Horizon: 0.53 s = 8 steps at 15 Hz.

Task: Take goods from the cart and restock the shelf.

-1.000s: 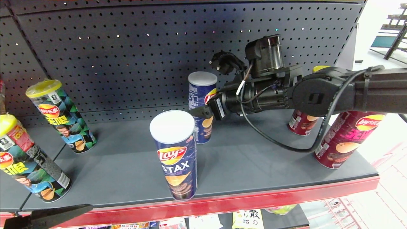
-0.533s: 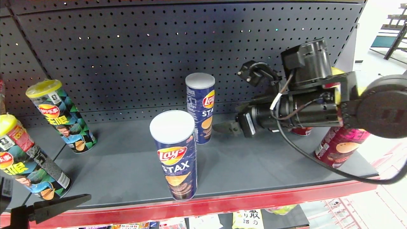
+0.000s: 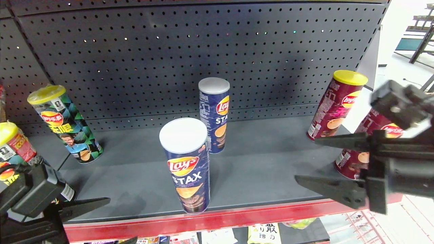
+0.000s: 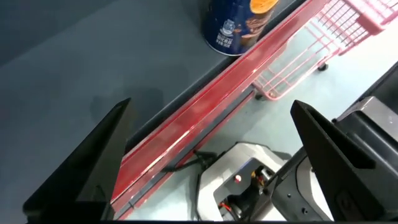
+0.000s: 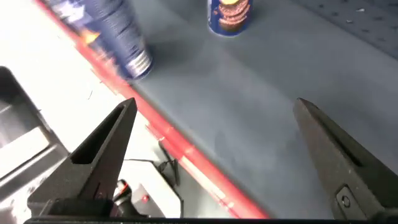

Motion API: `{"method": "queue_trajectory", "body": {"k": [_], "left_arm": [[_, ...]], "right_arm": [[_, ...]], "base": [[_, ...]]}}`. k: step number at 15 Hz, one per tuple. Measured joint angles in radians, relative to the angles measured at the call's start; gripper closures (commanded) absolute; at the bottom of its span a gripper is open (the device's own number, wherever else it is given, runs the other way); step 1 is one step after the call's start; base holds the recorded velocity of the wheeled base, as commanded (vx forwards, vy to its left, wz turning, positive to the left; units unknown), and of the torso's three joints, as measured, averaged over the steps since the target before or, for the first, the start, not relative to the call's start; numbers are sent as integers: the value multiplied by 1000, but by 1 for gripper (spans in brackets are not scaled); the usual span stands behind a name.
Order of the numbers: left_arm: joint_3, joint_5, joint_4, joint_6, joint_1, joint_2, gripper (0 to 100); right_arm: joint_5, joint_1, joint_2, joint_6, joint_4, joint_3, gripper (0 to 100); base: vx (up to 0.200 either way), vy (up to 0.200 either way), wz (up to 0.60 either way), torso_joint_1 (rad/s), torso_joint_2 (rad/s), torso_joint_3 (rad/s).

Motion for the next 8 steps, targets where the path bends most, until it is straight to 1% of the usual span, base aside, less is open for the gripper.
{"method": "queue_trajectory", "body": {"k": [1,3,4,5,7,8], "left_arm": [[-9,0,0,3,0,27,0],[-39,3,0,10,2,85,0],[-53,10,0,21,6,111,0],[-66,18,0,41,11,137,0],[-84,33,0,76,23,182,0],[-98,40,0,89,29,212,0]], "right_arm": [[-18,-3,-86,1,0,52,0],[-96,-37,-259,6,6,145,0],[-133,-79,-333,13,9,180,0],[-164,-132,-401,26,11,206,0],[-184,-241,-493,42,13,232,0],[-186,-319,-528,59,13,238,0]], "base": [[0,0,0,0,0,0],[0,0,0,0,0,0],[0,0,0,0,0,0],[0,0,0,0,0,0],[0,0,0,0,0,0],[0,0,0,0,0,0]]}}
